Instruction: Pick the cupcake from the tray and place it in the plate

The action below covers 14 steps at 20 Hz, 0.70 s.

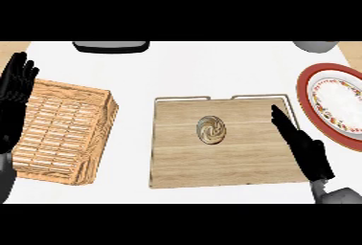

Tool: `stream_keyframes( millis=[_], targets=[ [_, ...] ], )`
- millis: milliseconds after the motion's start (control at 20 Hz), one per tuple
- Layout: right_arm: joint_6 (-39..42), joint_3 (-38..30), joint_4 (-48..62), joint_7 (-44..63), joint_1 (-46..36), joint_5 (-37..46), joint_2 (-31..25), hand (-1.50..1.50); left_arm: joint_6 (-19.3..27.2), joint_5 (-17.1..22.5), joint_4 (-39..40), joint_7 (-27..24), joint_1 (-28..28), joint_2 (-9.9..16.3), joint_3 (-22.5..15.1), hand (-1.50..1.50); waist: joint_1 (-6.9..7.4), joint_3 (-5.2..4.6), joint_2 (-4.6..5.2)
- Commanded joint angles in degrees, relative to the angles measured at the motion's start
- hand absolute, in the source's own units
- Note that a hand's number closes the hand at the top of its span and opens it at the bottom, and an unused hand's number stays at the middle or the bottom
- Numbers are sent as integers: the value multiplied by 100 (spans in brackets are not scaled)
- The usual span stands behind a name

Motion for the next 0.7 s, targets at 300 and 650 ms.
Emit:
stream_keyframes(
  millis=[300,650],
  targets=[
    [-318,-659,-73,167,-1506,1606,-1818,150,-151,363,878,1084,904,-932,-833,0,-54,-114,17],
    [-2243,-1475,-276,-498,-1386,998,153,-150,-98,434,725,1728,1078,-1331,-1034,0,-24,106,-64]
  ],
)
